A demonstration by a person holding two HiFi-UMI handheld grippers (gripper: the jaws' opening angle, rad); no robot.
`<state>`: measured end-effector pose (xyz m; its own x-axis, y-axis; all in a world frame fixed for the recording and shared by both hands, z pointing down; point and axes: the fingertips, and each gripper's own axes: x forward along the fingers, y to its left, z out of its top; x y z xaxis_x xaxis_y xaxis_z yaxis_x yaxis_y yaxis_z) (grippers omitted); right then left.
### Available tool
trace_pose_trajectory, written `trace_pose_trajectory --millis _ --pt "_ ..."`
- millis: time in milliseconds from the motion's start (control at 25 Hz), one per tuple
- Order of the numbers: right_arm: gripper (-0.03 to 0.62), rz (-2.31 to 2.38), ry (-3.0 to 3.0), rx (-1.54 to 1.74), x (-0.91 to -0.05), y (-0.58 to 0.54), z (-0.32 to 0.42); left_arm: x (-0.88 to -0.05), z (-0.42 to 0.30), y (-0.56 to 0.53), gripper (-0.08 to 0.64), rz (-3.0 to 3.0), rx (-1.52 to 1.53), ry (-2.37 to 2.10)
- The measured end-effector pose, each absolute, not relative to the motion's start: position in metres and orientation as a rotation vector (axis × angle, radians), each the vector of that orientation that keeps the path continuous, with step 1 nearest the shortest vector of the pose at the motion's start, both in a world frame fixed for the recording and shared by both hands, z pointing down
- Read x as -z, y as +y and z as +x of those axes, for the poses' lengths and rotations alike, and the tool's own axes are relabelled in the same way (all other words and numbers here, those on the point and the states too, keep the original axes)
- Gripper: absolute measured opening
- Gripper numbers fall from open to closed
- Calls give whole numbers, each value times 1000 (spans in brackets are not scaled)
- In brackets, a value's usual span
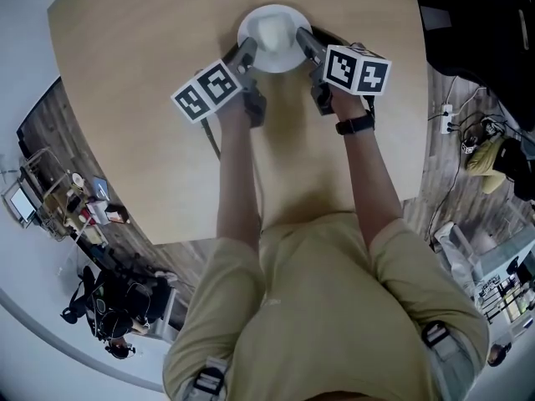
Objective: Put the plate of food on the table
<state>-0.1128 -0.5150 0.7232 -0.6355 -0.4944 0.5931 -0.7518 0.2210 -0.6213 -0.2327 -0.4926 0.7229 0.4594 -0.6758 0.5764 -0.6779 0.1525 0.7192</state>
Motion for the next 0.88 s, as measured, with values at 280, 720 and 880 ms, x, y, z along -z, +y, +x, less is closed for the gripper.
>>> trace_pose_trajectory --millis 280,720,880 --pt "135 1189 -2137 -1316 -724 -508 -109 -719 -232 -482 176 1532 -68 -1275" --pt "167 1263 -2305 -1134 -668 -476 -89 -667 -235 -448 192 1603 -62 -1344" --pt "161 1281 -2393 -926 -625 -452 -75 -634 -220 -420 189 1706 -130 -1387"
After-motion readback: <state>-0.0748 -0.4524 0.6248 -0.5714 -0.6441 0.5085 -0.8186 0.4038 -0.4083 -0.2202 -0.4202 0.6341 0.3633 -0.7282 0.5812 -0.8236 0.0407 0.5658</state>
